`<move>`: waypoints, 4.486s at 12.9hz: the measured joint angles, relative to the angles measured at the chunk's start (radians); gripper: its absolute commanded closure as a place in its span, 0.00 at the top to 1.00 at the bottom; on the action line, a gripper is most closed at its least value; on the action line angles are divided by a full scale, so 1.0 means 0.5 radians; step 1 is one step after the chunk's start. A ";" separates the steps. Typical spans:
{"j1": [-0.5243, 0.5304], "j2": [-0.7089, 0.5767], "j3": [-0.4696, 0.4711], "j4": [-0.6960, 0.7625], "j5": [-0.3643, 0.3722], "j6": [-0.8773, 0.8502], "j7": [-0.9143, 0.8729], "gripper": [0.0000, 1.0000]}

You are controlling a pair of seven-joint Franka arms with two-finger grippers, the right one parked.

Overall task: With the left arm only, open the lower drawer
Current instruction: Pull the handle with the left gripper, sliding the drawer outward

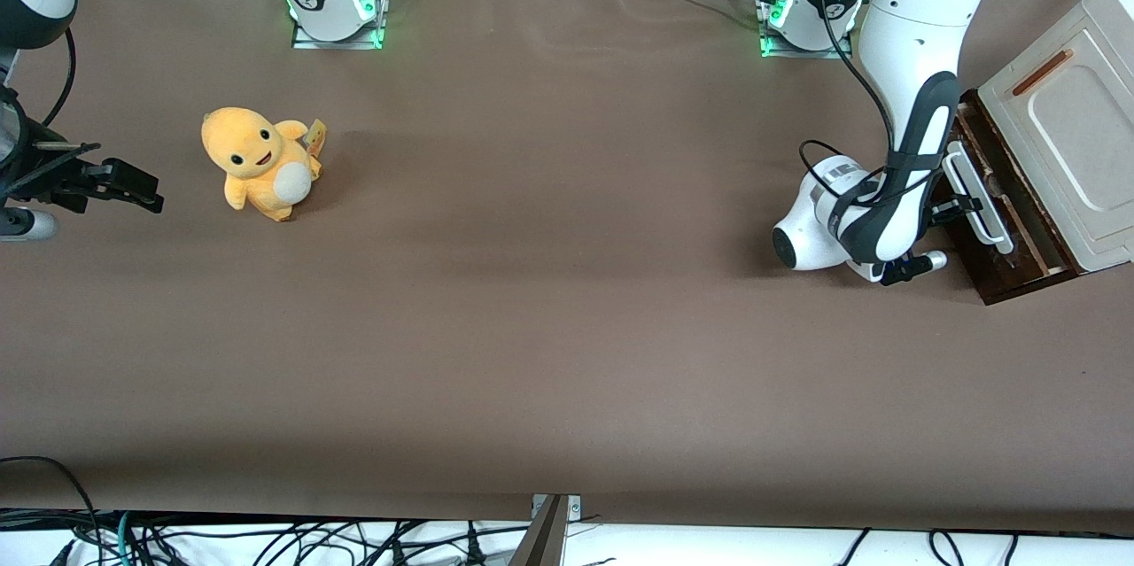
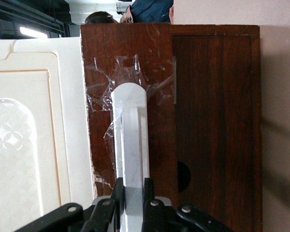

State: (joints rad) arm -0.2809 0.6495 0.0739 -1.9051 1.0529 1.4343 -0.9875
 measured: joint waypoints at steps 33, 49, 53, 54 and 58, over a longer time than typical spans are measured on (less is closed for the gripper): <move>-0.102 0.004 0.000 0.032 -0.116 -0.065 -0.009 0.18; -0.180 0.007 -0.003 0.058 -0.221 -0.125 -0.010 0.18; -0.180 0.008 -0.003 0.060 -0.224 -0.126 -0.010 0.18; -0.182 0.008 -0.003 0.062 -0.228 -0.126 -0.010 0.18; -0.201 0.009 -0.003 0.070 -0.237 -0.130 -0.010 0.18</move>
State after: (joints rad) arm -0.3816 0.6543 0.0725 -1.8700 0.9344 1.3694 -0.9925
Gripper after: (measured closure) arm 0.815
